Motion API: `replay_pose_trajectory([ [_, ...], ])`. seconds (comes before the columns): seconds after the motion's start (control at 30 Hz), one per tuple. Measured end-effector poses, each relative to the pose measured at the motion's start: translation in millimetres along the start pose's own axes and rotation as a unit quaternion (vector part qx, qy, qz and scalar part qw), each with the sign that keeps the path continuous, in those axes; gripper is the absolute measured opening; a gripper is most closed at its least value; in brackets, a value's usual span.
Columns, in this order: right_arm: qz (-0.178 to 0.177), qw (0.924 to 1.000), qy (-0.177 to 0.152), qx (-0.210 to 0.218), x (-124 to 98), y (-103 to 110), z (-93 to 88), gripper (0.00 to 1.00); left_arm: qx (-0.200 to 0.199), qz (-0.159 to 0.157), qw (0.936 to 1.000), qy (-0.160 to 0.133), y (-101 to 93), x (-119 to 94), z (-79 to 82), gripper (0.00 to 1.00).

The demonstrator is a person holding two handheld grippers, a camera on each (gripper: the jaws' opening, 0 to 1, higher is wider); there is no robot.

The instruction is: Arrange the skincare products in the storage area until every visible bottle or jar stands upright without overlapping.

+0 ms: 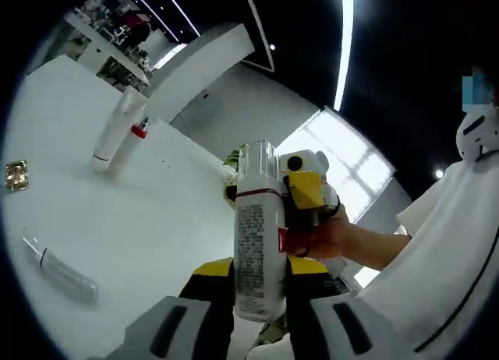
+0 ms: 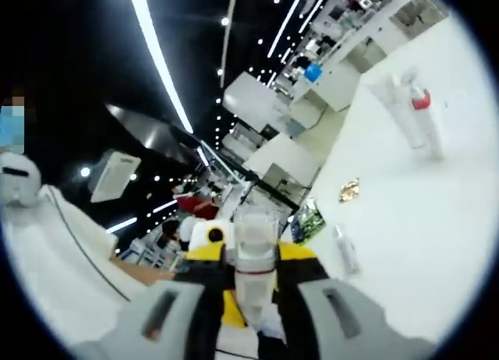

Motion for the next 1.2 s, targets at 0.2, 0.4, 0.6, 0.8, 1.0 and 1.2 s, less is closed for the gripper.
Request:
replay_pose_trajectory([
  [0.2,-0.083,0.9965,-0.009,-0.008,-3.0,-9.2,7.1,0.25,0.033,0.051,0.9977,-0.029,6.2,-1.0,9.3,0.22],
  [0.4,-0.122,0.9922,-0.026,0.007,-2.2,-8.5,12.9,0.25,0.04,0.115,0.9917,-0.043,15.1,-3.5,16.2,0.22],
  [0.6,-0.146,0.9884,-0.032,0.028,2.0,-14.3,11.4,0.23,0.077,0.186,0.9795,-0.012,23.5,-1.1,15.5,0.22],
  [0.8,-0.174,0.9838,-0.033,0.027,5.1,-15.5,11.8,0.2,0.094,0.222,0.9705,-0.005,24.4,2.9,15.7,0.22],
  [1.0,-0.187,0.9822,-0.011,-0.009,5.1,-13.7,10.7,0.19,0.111,0.234,0.9659,0.0,28.2,3.5,13.4,0.24],
  [1.2,-0.206,0.9774,0.005,-0.047,10.0,-13.4,9.1,0.19,0.086,0.243,0.9661,0.008,37.9,0.8,8.2,0.27],
])
Point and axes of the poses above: the point that each gripper's makers call its tool centre point, and the gripper's own axes: x roughly forward along the fingers, y roughly to its left, z roughly out of its top, the point moved 5 cm from there along -x, roughly backward along the fingers, and after that the axes turned 11 degrees about y, right-handed, at the moved point
